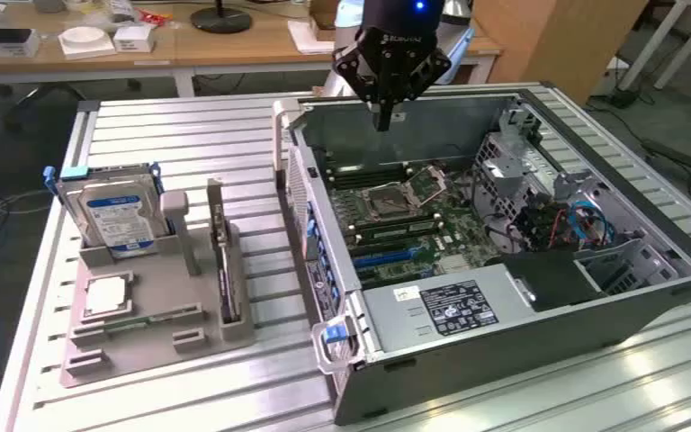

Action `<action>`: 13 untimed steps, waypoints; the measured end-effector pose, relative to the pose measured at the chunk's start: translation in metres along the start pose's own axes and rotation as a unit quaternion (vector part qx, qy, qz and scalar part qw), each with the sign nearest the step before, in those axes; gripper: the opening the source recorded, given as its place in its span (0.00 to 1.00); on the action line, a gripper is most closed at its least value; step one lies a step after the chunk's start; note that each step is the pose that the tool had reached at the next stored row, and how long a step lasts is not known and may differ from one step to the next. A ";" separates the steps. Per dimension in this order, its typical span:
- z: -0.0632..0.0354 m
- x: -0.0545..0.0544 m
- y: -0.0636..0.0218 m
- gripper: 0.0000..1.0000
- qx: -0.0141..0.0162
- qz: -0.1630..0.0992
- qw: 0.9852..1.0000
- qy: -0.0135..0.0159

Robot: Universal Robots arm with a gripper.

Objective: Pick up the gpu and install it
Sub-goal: 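Reach for the gpu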

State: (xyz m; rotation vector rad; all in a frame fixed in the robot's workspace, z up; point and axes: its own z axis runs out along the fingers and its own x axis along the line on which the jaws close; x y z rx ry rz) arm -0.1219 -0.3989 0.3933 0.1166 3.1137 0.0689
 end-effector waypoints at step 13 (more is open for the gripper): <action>-0.0001 0.003 -0.0003 0.10 0.000 0.000 1.000 0.000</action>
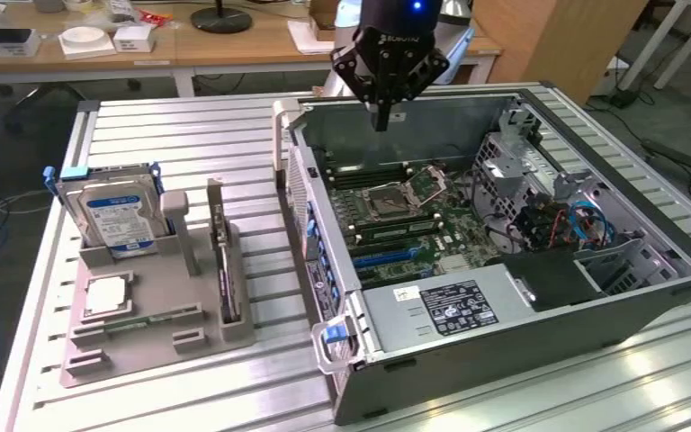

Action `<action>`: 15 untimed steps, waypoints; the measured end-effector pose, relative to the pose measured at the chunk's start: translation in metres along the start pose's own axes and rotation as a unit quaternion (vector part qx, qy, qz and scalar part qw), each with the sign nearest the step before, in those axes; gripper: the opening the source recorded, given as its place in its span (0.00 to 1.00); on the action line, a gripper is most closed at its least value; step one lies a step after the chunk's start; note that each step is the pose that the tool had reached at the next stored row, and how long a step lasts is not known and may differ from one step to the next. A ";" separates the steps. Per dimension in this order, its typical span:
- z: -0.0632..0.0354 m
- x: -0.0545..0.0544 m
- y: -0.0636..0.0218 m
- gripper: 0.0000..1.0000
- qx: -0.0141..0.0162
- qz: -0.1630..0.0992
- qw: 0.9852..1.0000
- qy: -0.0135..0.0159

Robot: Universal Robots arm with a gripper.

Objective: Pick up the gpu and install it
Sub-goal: 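Reach for the gpu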

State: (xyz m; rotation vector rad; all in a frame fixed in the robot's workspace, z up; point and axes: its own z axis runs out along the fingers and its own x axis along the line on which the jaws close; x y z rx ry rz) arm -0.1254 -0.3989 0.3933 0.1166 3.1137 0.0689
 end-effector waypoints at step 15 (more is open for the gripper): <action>-0.0006 0.021 -0.0016 0.10 0.000 0.000 1.000 0.000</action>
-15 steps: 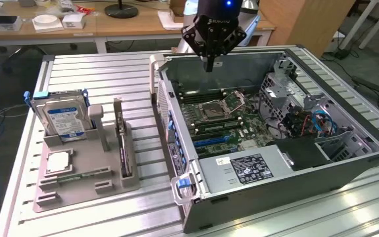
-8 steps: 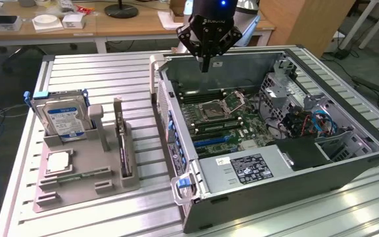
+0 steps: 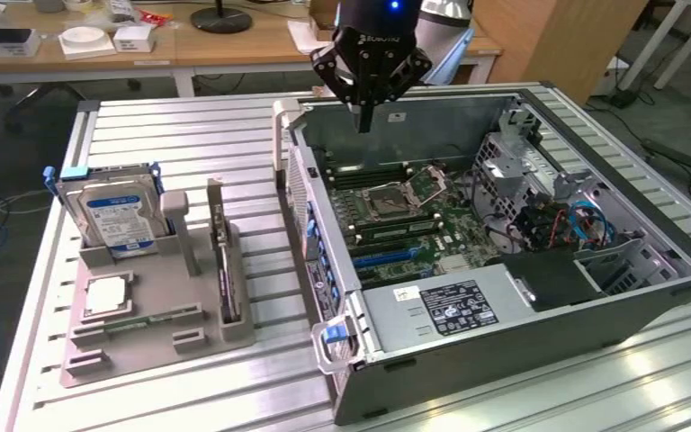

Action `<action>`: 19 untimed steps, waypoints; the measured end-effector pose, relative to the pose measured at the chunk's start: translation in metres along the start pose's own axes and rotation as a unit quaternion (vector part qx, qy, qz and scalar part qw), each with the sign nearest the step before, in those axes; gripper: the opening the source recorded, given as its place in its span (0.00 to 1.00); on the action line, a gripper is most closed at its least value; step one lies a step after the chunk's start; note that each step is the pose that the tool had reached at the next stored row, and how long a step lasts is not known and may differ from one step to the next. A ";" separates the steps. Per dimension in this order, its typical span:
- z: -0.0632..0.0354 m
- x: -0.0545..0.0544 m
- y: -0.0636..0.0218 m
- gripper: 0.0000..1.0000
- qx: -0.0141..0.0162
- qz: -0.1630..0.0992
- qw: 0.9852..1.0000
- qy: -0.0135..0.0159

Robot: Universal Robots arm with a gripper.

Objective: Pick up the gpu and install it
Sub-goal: 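Reach for the gpu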

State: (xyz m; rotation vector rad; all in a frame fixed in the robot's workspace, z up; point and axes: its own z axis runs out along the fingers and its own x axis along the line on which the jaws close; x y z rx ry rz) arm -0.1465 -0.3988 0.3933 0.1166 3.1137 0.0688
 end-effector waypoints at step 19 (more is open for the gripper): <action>-0.0006 0.024 -0.0018 0.10 0.000 0.000 1.000 0.000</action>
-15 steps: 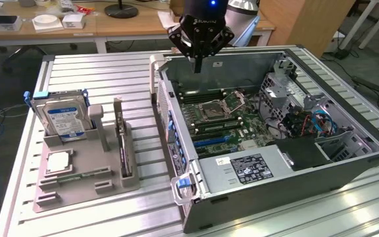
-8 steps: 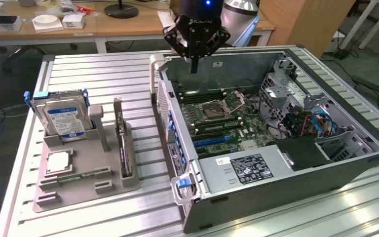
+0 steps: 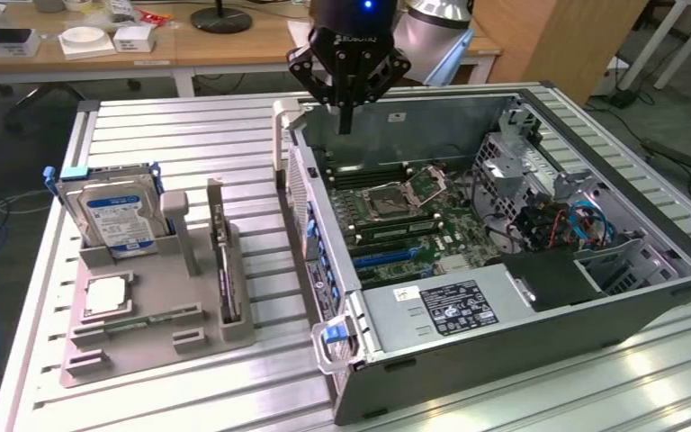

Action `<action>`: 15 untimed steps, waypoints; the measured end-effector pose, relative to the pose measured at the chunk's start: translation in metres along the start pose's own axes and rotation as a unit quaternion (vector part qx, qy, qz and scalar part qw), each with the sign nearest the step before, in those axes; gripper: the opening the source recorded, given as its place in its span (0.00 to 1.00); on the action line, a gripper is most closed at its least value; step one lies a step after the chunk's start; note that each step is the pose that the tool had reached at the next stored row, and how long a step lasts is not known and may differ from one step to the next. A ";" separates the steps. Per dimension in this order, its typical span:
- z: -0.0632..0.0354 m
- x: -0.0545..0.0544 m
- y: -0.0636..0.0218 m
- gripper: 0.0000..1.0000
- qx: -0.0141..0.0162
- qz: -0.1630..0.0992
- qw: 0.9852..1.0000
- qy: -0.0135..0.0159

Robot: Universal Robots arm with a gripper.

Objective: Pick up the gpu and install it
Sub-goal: 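Reach for the gpu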

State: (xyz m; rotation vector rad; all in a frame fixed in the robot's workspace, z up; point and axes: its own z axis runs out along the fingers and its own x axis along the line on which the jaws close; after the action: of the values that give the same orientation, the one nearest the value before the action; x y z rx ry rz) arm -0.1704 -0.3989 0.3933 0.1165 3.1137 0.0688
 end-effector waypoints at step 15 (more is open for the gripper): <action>-0.0004 0.016 -0.0012 0.10 0.000 0.000 1.000 0.000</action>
State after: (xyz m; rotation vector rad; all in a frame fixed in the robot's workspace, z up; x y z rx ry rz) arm -0.1868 -0.3989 0.3933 0.1166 3.1137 0.0688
